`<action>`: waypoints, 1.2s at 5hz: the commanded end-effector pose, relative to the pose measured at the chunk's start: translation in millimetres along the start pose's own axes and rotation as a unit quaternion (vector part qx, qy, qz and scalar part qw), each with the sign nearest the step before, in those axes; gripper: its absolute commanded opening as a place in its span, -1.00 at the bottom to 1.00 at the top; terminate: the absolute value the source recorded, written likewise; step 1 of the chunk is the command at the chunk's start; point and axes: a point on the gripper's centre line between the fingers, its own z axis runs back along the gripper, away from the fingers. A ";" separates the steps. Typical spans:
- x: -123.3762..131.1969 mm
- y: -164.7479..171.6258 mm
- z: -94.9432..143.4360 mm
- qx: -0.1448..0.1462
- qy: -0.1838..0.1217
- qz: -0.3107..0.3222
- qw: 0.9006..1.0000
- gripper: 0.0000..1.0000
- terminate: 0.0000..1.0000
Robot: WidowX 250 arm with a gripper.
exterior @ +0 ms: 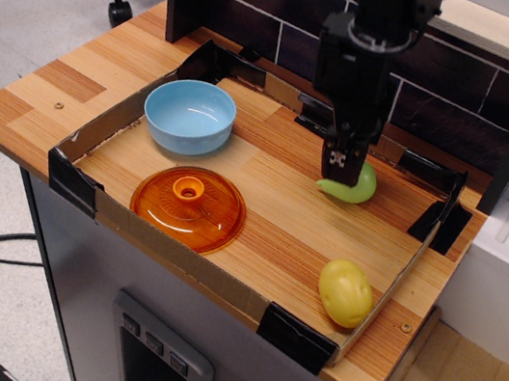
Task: Put pear in bowl
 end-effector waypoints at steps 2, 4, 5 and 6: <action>-3.7 -14.2 -13.8 -0.005 -0.003 -0.025 1.000 -1.00 -1.00; 4.8 -3.8 -3.7 -0.002 -0.004 -0.051 0.999 -1.00 -1.00; 18.8 -3.5 23.9 -0.026 -0.001 -0.085 0.996 -1.00 -1.00; 48.0 -11.4 54.0 -0.053 0.016 -0.100 0.993 -1.00 -1.00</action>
